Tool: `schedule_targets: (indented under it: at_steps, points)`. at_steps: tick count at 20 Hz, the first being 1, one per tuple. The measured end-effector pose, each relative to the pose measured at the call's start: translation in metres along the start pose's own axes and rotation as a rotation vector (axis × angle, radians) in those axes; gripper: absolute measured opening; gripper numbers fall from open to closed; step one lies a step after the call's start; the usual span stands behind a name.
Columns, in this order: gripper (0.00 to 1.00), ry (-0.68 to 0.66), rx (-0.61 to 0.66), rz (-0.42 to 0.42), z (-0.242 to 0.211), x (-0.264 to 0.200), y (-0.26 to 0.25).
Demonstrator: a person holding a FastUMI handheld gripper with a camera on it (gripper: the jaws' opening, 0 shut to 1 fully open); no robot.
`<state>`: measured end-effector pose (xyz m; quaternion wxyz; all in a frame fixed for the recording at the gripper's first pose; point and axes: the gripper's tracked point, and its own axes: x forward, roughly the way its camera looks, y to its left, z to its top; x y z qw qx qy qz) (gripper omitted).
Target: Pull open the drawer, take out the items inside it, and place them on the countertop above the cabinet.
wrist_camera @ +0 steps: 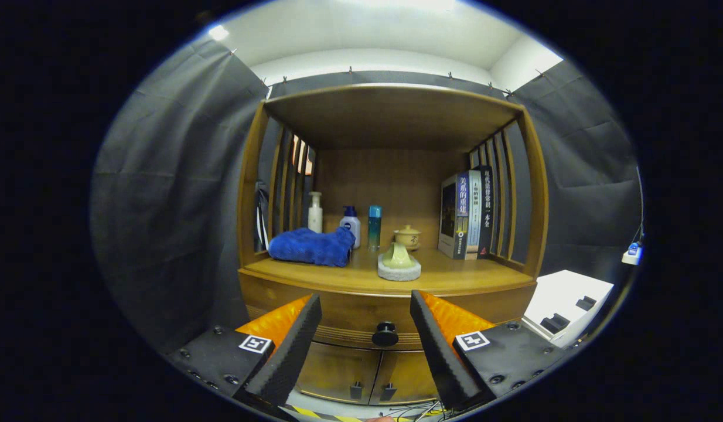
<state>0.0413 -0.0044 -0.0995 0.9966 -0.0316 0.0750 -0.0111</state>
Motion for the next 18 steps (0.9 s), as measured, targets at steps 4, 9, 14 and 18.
schedule_targets:
  at_steps: [4, 9, 14, 18]
  points:
    - [0.98, -0.047, 0.017, 0.013, 0.042, -0.049, -0.004]
    - [0.98, -0.039, 0.038, 0.023, 0.067, -0.102, -0.013]
    - [0.98, -0.062, 0.012, -0.023, 0.087, -0.126, -0.030]
    - [0.98, -0.072, 0.021, -0.026, 0.090, -0.137, -0.025]
